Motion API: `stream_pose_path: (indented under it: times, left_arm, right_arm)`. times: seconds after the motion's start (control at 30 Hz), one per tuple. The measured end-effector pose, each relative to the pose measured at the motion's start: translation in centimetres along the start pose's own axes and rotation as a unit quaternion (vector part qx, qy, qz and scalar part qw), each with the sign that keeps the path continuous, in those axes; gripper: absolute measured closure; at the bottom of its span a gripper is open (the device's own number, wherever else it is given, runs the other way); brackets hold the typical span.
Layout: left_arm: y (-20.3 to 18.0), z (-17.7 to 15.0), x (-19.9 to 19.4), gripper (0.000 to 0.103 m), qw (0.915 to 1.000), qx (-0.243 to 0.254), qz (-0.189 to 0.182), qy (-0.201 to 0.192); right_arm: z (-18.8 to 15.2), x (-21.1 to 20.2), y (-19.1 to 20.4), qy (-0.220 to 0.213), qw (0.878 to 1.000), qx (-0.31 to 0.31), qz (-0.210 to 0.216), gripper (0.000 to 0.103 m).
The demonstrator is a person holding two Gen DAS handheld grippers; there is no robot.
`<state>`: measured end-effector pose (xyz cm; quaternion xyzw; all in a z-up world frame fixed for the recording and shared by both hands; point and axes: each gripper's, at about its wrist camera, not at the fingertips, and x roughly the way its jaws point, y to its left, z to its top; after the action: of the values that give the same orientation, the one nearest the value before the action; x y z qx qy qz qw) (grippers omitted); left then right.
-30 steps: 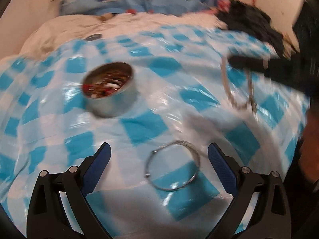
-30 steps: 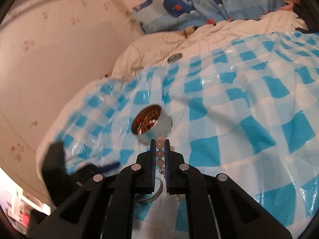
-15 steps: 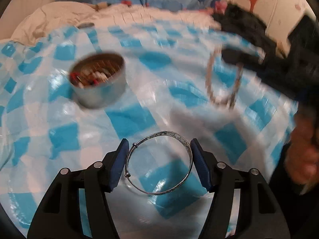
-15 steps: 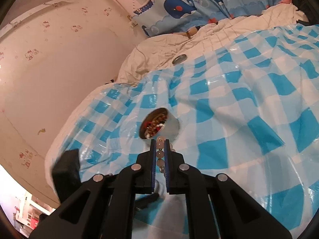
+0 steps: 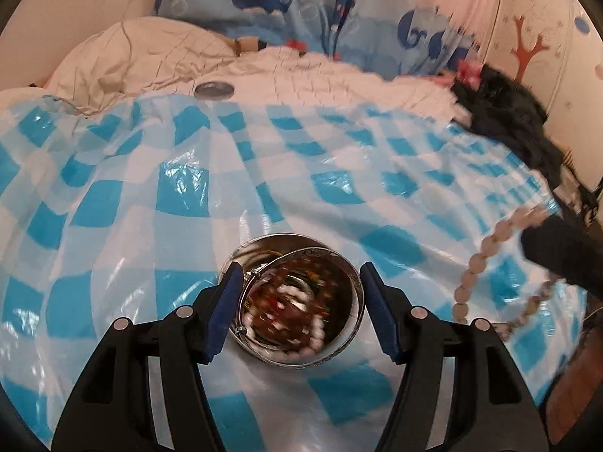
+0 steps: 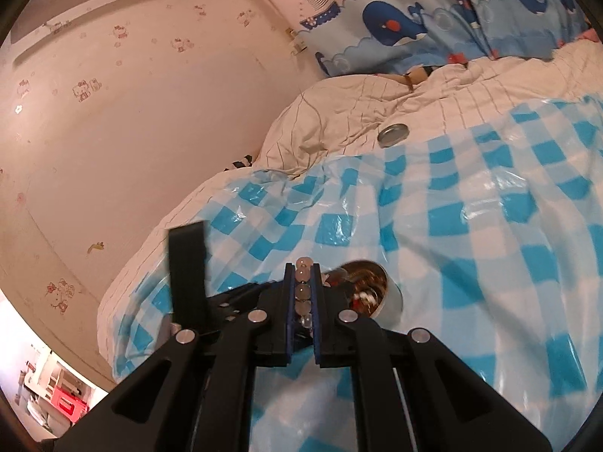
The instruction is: Organize jewelry
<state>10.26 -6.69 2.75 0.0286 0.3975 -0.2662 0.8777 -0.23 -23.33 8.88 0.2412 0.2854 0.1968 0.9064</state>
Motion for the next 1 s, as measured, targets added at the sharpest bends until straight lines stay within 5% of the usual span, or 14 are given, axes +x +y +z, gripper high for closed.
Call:
stream_pose_path:
  times: [0.3, 0.4, 0.47, 0.87, 1.0]
  left_arm:
    - [6.9, 0.4, -4.5, 0.034, 0.9912, -0.128, -0.012, -0.033]
    - [8.3, -0.2, -6.2, 0.029, 0.9871, -0.153, -0.008, -0.045]
    - [8.4, -0.9, -7.2, 0.026, 0.9870, -0.154, -0.001, -0.046]
    - [7.9, -6.6, -10.3, 0.018, 0.9867, -0.155, 0.037, -0.030]
    - [5.8, -8.1, -10.4, 0.017, 0.9905, -0.111, 0.079, -0.022]
  right_arm:
    - [0.6, 6.9, -0.5, 0.034, 0.999, 0.006, -0.004, 0.094]
    - [-0.3, 9.7, -0.9, 0.078, 0.991, -0.032, -0.100, 0.062]
    - [-0.8, 9.7, -1.7, 0.077, 0.987, -0.033, -0.135, 0.062]
    - [-2.9, 6.7, -0.3, 0.065, 0.986, -0.057, -0.141, 0.053]
    - [-4.9, 3.4, 1.5, 0.024, 0.982, -0.090, -0.163, 0.024]
